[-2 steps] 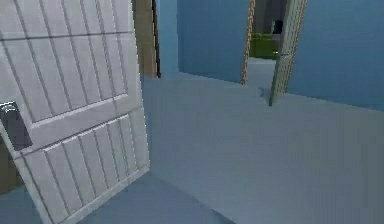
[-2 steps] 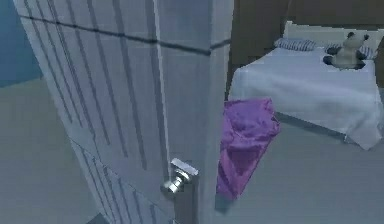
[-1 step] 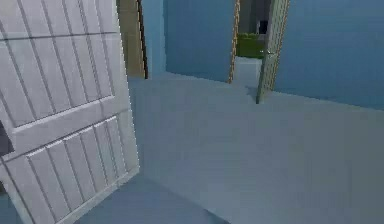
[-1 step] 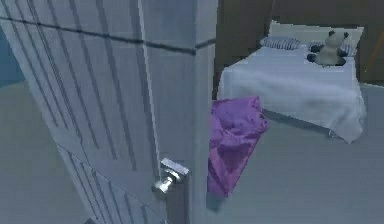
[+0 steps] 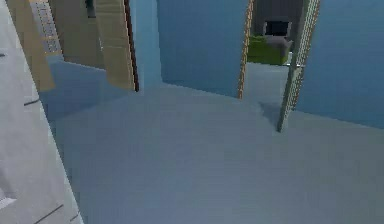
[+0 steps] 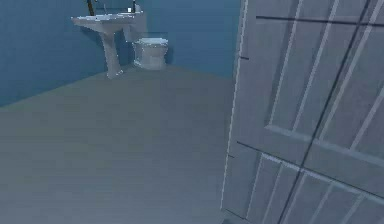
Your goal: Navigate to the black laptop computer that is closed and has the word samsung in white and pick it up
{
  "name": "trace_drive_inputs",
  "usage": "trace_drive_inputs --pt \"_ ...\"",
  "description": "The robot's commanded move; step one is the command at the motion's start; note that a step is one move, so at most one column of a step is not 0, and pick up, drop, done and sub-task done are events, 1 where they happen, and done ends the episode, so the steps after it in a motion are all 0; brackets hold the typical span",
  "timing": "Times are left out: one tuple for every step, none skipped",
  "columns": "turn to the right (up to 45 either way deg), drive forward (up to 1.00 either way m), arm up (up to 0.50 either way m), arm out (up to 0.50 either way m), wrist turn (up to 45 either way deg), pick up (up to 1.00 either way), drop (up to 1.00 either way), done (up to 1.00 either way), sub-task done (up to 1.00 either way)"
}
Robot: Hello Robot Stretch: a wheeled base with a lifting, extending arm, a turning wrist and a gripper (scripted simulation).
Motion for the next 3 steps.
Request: trace_drive_inputs --pt "0.0 0.5 0.0 0.0 0.0 0.0 0.0 0.0 0.0" --pt "-24.0 0.0 0.0 0.0 0.0 0.0 0.0 0.0 0.0" --pt "0.0 0.75 0.0 0.0 0.0 0.0 0.0 0.0 0.0"
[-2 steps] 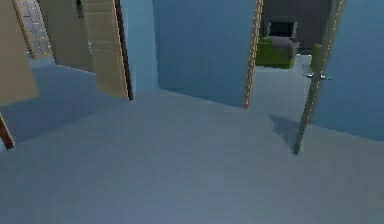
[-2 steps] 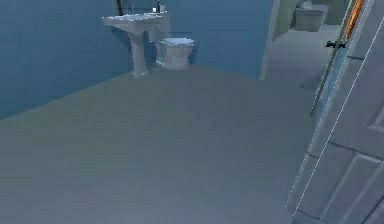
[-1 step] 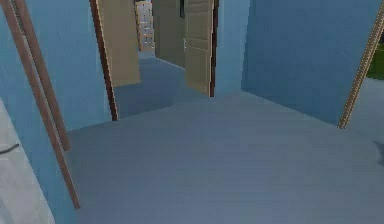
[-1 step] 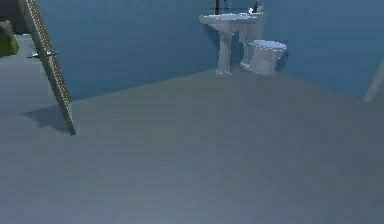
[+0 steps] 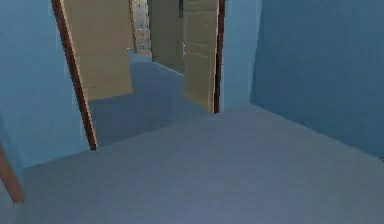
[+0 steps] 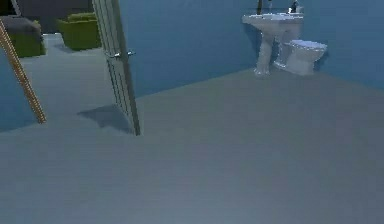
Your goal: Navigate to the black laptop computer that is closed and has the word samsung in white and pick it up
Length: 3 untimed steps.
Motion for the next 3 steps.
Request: trace_drive_inputs --pt "-9.0 0.0 0.0 0.0 0.0 0.0 0.0 0.0 0.0" --pt "0.0 1.0 0.0 0.0 0.0 0.0 0.0 0.0 0.0" --pt "0.0 1.0 0.0 0.0 0.0 0.0 0.0 0.0 0.0"
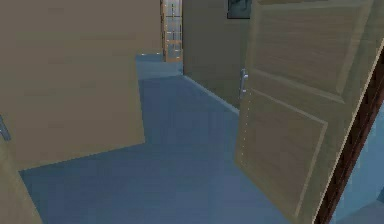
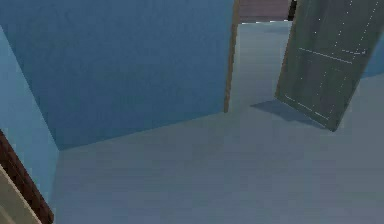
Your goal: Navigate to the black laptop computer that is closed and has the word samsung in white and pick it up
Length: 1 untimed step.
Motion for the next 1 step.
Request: trace_drive_inputs --pt "-3.0 0.0 0.0 0.0 0.0 0.0 0.0 0.0 0.0"
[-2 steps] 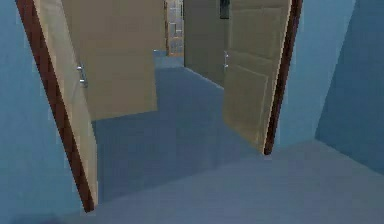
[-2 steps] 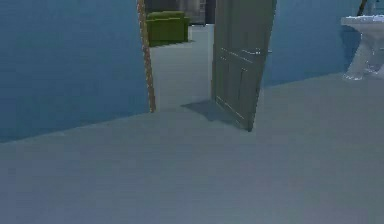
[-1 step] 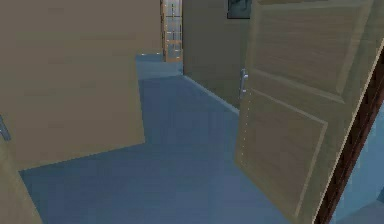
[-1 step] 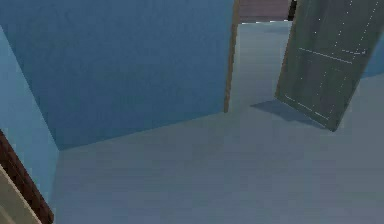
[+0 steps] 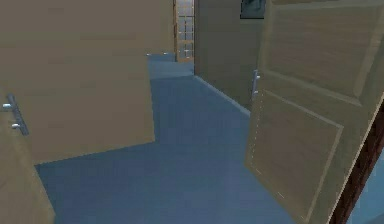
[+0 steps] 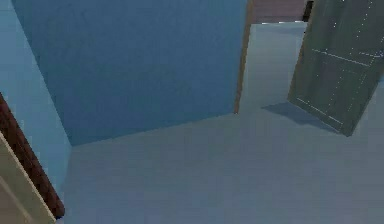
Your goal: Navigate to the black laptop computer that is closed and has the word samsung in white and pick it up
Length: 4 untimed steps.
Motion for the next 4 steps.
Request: trace_drive_inputs --pt "0.0 1.0 0.0 0.0 0.0 0.0 0.0 0.0 0.0" --pt "0.0 0.85 0.0 0.0 0.0 0.0 0.0 0.0 0.0" --pt "-6.0 0.0 0.0 0.0 0.0 0.0 0.0 0.0 0.0" --pt "0.0 1.0 0.0 0.0 0.0 0.0 0.0 0.0 0.0"
